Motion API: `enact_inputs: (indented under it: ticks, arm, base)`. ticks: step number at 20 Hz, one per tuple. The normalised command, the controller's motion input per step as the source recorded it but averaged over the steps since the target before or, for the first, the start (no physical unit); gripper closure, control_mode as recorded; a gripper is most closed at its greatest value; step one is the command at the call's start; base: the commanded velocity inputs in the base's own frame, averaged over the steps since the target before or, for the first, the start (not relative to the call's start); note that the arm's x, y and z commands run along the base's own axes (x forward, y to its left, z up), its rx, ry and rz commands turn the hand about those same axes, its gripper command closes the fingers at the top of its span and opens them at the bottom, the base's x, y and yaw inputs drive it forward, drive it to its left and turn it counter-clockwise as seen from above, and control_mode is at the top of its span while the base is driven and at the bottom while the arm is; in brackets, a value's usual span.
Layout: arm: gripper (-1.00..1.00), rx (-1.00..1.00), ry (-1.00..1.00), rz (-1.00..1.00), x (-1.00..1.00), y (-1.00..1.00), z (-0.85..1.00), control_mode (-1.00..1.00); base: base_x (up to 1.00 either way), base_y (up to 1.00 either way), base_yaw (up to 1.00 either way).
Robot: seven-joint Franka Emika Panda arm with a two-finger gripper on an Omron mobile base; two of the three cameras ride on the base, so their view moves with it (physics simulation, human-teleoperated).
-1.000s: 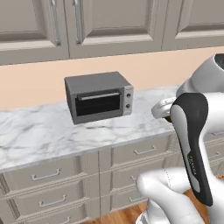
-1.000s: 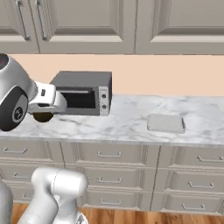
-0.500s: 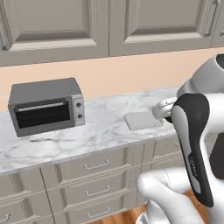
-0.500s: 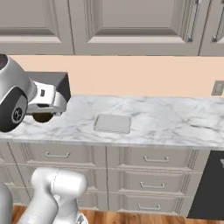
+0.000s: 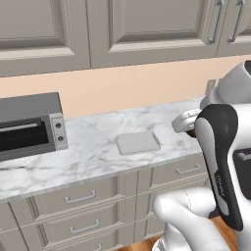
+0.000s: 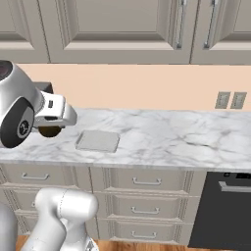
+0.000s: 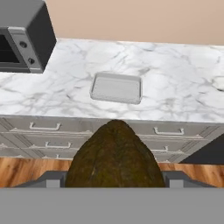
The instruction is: Take the carrot and avocado out of the freezer and place them in the tupperware container on the counter. Then put the tupperware containing the vegetables back in the freezer.
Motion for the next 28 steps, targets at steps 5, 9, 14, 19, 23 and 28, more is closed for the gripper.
enact_inputs:
  ticks: [5, 9, 14, 19, 23, 28]
  arm:
    - [1.00, 0.00, 0.01, 0.03, 0.06, 0.00, -0.09, -1.00]
    - [1.00, 0.01, 0.08, 0.17, 0.43, 0.00, -0.66, -1.00]
    - [1.00, 0.00, 0.14, 0.17, 0.99, 0.14, -0.94, -1.00]
    - [1.00, 0.00, 0.08, 0.06, 0.99, 0.04, -0.73, -1.00]
    - [1.00, 0.00, 0.14, 0.00, 0.98, 0.12, -0.42, -1.00]
    - [1.00, 0.00, 0.11, 0.00, 0.82, 0.19, -0.38, -1.00]
  base:
    - [0.06, -0.04, 0.00]
    - [0.00, 0.00, 0.00]
    - [0.00, 0.00, 0.00]
    - [0.00, 0.00, 0.00]
    - [0.00, 0.00, 0.00]
    - [0.00, 0.00, 0.00]
